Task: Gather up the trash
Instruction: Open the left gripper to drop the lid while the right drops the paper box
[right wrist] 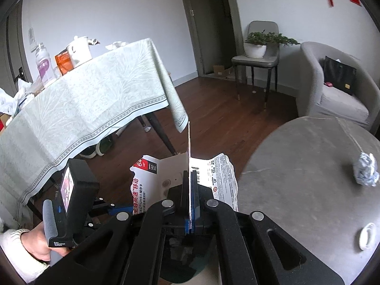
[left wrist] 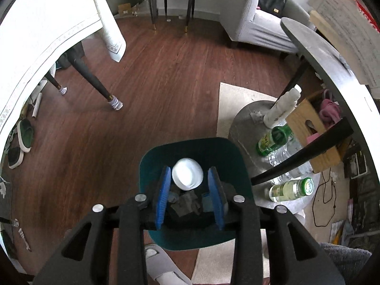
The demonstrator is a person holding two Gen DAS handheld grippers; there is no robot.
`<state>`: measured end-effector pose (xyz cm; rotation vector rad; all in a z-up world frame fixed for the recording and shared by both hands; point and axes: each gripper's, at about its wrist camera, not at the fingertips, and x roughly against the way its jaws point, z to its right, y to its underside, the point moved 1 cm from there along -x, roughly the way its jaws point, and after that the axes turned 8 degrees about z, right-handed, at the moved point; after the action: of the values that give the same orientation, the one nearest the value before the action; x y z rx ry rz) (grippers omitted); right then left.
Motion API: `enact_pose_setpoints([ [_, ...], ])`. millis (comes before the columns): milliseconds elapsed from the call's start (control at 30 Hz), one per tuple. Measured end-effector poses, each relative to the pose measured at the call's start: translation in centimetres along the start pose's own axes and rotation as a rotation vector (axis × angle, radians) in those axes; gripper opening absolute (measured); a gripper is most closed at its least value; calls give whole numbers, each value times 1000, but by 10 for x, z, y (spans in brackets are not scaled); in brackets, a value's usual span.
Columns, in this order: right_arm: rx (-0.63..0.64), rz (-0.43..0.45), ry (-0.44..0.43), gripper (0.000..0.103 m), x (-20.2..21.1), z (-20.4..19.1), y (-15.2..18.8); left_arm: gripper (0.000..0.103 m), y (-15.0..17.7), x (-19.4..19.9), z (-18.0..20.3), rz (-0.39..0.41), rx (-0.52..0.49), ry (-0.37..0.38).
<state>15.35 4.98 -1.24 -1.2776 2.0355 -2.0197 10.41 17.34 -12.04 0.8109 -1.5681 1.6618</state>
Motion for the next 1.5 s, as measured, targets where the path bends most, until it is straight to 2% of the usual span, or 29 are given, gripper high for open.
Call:
enact_pose_setpoints([
  [133, 14, -24, -10, 1, -17, -13, 3, 46, 1, 2, -9, 0, 17, 11],
  [333, 31, -64, -17, 1, -42, -28, 8, 50, 0, 14, -24, 34, 36, 24],
  [733, 68, -197, -20, 1, -91, -52, 31, 49, -7, 52, -60, 145, 119, 29],
  [1033, 107, -331, -6, 1, -130, -69, 61, 48, -13, 77, -68, 219, 134, 36],
  [1333, 135, -442, 21, 1, -151, -72, 91, 48, -17, 92, -73, 247, 150, 65],
  [1500, 179, -473, 84, 2, -150, -67, 102, 48, -18, 96, -67, 257, 143, 77],
])
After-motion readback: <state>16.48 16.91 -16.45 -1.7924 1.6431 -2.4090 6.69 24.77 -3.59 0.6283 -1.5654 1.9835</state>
